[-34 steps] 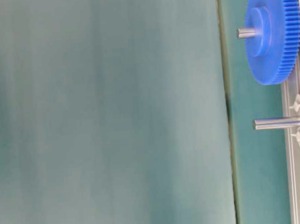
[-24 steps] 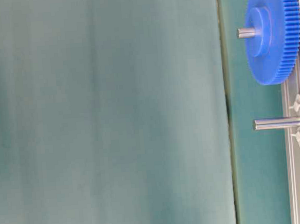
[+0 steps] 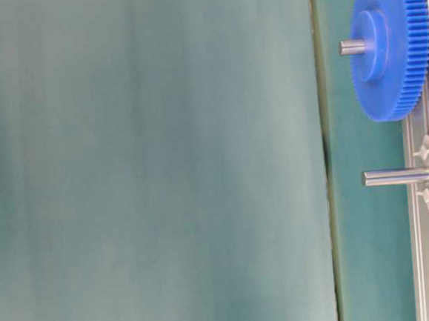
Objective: Find the location of the shaft and insert the small gear.
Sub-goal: 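Move the left gripper toward the loose small blue gear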
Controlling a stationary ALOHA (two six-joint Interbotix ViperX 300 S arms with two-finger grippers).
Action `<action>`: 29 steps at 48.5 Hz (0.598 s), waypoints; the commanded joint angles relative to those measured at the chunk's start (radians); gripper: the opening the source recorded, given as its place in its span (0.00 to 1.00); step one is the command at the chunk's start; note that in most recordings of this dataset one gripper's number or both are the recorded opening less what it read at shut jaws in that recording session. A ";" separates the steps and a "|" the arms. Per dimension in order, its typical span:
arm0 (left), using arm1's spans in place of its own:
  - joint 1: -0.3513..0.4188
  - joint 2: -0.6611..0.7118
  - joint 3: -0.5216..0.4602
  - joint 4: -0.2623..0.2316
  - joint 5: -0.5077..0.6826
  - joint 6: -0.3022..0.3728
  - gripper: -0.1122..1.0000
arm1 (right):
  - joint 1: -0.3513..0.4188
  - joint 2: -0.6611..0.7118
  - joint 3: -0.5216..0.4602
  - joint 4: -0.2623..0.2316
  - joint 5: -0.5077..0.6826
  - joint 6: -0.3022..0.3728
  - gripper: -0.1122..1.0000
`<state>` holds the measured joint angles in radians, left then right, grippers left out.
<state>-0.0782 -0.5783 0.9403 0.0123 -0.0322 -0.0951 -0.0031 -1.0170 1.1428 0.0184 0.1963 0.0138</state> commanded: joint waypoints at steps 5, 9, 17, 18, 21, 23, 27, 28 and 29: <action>-0.014 0.083 -0.064 0.003 0.038 -0.005 0.09 | -0.003 0.006 -0.031 0.008 0.091 0.009 0.14; -0.020 0.121 -0.084 0.003 0.046 -0.003 0.09 | -0.003 0.005 -0.031 0.008 0.118 0.021 0.14; -0.040 0.224 -0.144 0.003 0.051 -0.003 0.09 | -0.006 0.005 -0.023 0.008 0.138 0.066 0.14; -0.043 0.239 -0.152 0.003 0.052 -0.003 0.09 | -0.008 0.005 -0.023 0.008 0.140 0.069 0.14; -0.049 0.279 -0.173 0.003 0.063 -0.005 0.09 | -0.006 0.005 -0.020 0.008 0.138 0.072 0.14; -0.049 0.304 -0.184 0.003 0.069 -0.006 0.09 | -0.008 0.005 -0.020 0.006 0.140 0.072 0.14; -0.049 0.350 -0.204 0.003 0.091 -0.009 0.12 | -0.008 0.003 -0.018 0.008 0.141 0.072 0.14; -0.049 0.356 -0.207 0.003 0.095 -0.009 0.14 | -0.008 0.002 -0.017 0.008 0.144 0.072 0.14; -0.049 0.364 -0.210 0.003 0.101 -0.009 0.17 | -0.008 0.000 -0.017 0.008 0.146 0.072 0.14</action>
<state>-0.1212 -0.2332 0.7685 0.0123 0.0568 -0.1028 -0.0092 -1.0201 1.1382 0.0245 0.3421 0.0782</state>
